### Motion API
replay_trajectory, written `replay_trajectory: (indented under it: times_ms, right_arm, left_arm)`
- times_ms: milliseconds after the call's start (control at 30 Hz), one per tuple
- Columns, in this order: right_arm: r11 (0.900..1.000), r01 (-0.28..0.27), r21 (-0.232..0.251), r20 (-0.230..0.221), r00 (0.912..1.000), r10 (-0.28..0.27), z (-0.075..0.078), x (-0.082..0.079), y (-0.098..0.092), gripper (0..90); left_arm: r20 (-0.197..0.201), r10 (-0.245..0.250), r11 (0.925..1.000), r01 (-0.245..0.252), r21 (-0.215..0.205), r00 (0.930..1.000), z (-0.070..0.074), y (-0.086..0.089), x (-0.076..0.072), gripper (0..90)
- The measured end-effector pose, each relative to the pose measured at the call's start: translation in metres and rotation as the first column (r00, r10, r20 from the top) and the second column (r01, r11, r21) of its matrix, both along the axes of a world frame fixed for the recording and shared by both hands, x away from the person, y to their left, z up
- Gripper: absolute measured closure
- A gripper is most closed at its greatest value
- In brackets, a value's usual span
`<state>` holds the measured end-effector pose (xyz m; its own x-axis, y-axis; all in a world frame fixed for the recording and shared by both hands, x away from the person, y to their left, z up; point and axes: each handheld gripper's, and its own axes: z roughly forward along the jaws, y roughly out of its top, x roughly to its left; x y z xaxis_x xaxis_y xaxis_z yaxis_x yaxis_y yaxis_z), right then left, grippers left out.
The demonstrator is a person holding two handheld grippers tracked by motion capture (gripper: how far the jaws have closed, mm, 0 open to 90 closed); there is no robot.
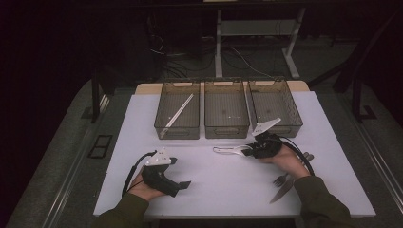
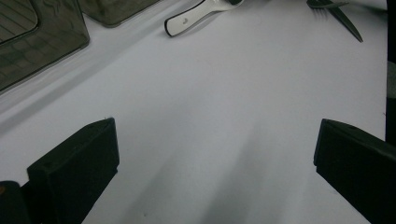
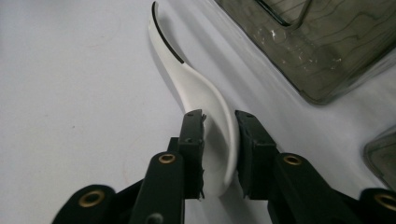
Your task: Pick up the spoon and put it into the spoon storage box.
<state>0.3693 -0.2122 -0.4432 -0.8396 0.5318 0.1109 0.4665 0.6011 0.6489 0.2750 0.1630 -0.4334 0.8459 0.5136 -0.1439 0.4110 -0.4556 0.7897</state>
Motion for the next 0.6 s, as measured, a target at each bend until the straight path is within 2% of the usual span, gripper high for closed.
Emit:
replay_trajectory:
  times_ms: [133, 333, 600]
  right_arm:
    - [1.000, 0.001, 0.010, 0.009, 1.0000, -0.001, 0.001, -0.004, -0.002, 79.5]
    - [1.000, 0.010, -0.001, 0.049, 0.9988, -0.010, 0.000, -0.011, -0.001, 79.9]
    - [1.000, 0.030, 0.011, 0.047, 0.9984, -0.030, 0.000, -0.012, -0.002, 80.4]
  left_arm:
    - [0.005, -0.006, 1.0000, 0.006, 0.001, 1.0000, 0.000, 0.000, 0.000, 0.0]
    - [0.010, -0.005, 1.0000, 0.005, -0.003, 0.9999, 0.000, 0.000, 0.000, 0.0]
    - [0.012, -0.011, 0.9999, 0.012, -0.005, 0.9999, 0.000, 0.000, 0.000, 0.0]
